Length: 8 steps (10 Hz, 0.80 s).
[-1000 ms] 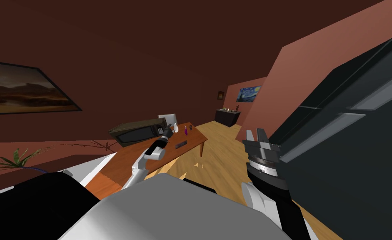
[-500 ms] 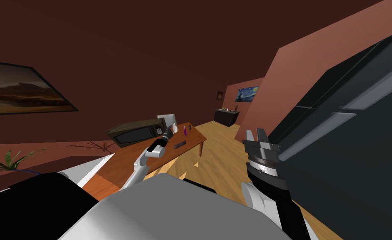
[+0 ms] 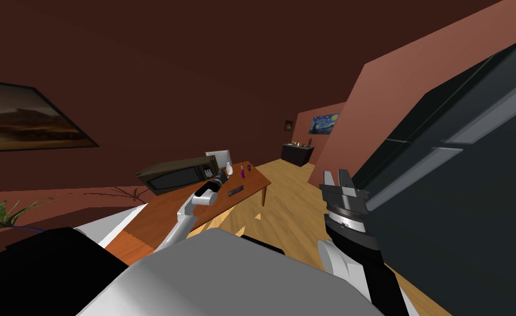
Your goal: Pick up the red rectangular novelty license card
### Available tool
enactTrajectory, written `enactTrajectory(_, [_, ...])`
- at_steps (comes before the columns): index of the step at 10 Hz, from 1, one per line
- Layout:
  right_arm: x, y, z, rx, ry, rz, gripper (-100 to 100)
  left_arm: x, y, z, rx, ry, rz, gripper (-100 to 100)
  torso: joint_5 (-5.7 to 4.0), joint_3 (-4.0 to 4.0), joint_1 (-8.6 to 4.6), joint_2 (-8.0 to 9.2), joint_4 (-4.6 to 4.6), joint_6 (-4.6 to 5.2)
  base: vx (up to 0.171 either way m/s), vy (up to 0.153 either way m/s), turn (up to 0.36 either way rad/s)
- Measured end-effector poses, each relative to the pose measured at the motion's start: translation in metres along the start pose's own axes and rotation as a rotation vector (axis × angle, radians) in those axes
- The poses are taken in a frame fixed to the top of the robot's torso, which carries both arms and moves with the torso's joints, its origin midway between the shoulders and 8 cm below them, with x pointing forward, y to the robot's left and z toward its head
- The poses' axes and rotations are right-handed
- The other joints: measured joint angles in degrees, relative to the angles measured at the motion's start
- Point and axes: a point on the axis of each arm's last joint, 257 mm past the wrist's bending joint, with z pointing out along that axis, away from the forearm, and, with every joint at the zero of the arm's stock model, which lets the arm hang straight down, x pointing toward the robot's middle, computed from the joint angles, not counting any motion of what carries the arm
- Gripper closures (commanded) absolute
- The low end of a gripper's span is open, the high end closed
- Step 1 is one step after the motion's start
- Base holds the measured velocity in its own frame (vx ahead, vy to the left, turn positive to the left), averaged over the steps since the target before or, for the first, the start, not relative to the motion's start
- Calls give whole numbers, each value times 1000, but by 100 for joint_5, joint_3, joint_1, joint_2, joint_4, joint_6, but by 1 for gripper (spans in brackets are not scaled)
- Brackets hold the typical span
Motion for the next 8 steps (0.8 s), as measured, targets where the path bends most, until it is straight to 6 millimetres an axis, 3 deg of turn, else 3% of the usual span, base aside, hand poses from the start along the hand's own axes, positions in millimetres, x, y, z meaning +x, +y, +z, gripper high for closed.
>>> enactTrajectory(8, [0,0,0,0,0,0,0,-36,60,12,-249,-89,-125,-100,0,-2,2,-5,-1,1,18,-14,-27])
